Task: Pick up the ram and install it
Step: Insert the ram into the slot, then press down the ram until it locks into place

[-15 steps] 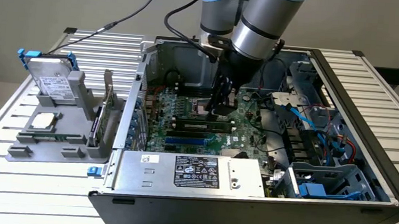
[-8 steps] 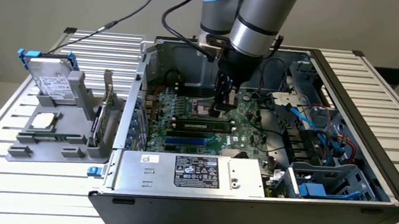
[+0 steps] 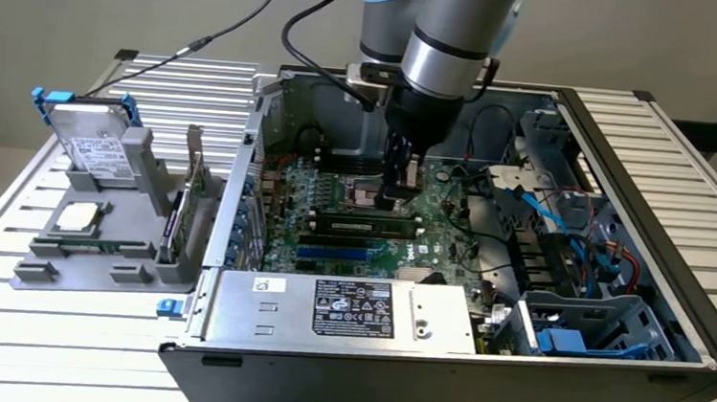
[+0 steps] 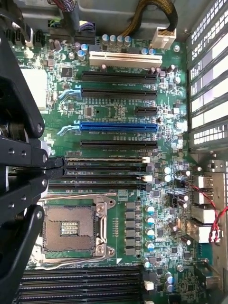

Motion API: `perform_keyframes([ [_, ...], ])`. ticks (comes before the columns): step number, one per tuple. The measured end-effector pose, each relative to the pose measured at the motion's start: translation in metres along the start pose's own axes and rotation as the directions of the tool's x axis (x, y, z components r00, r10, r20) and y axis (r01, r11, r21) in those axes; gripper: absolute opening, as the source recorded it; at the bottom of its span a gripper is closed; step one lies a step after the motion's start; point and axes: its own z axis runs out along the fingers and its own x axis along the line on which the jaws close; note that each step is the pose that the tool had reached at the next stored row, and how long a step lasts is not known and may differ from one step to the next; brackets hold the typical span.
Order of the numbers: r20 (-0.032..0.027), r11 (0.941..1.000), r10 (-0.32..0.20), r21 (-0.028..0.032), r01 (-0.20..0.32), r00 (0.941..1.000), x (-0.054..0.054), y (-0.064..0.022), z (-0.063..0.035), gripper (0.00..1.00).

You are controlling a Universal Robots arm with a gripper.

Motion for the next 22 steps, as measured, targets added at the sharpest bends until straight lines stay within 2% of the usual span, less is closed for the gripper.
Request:
perform_keyframes([
  [3, -0.0046, 1.0000, 0.002, 0.0086, -0.002, 1.0000, 0.000, 0.0061, 0.0010, 0.10],
  [5, -0.0068, 0.9999, 0.002, 0.0168, -0.002, 1.0000, 0.000, 0.0117, 0.0019, 0.10],
  [8, -0.0086, 0.9994, 0.004, 0.0357, -0.004, 1.0000, 0.000, 0.0187, 0.0031, 0.10],
  [22, -0.0089, 0.9993, 0.003, 0.0363, -0.003, 1.0000, 0.000, 0.0195, 0.0032, 0.10],
])
